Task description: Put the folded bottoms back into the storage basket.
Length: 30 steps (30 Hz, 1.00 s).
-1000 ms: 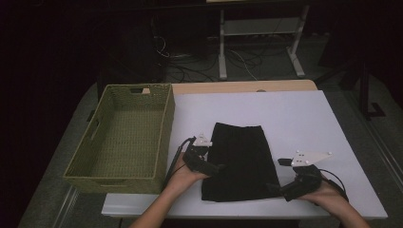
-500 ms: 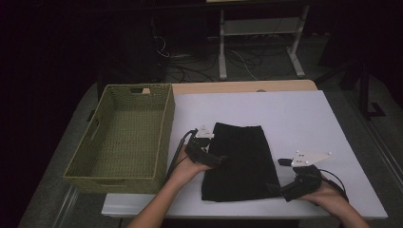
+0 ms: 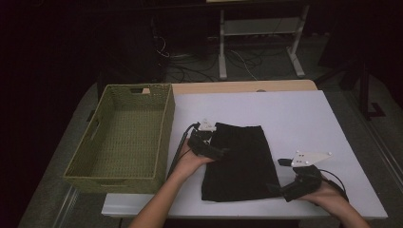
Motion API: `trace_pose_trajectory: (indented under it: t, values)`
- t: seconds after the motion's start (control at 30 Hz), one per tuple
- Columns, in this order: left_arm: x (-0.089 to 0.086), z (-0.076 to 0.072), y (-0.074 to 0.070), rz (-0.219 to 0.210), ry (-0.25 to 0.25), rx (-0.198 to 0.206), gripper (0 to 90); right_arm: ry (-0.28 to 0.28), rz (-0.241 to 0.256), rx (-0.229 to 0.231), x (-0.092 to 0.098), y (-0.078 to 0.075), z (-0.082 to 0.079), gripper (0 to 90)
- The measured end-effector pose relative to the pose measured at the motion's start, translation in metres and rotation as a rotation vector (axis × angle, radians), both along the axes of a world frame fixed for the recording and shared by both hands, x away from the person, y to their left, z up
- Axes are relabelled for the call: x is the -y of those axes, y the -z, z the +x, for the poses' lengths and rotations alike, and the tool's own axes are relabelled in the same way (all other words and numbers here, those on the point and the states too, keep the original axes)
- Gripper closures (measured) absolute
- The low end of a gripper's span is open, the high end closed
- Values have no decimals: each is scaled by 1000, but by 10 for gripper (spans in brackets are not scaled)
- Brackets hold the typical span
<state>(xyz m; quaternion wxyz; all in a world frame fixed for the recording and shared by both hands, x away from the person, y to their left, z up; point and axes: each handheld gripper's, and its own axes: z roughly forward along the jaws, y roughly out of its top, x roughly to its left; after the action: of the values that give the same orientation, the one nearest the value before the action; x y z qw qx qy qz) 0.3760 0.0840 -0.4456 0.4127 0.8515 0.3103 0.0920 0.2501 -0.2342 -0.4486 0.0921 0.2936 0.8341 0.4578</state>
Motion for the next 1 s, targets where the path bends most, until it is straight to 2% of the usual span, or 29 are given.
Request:
trace_pose_trajectory:
  t: [0.67,0.77,0.83,0.93,1.0]
  values:
    - [3,47,6,-3,-73,-51,6,4,4,-2,1,0,-1,0]
    - [6,53,8,4,-71,-59,6,8,4,-3,1,0,0,0]
    - [7,59,9,2,-70,-52,55,9,4,-2,1,0,0,0]
    - [9,64,11,17,-64,-58,58,9,3,-2,2,1,0,0]
    - [8,66,11,11,-66,-61,65,10,3,-2,2,1,0,0]
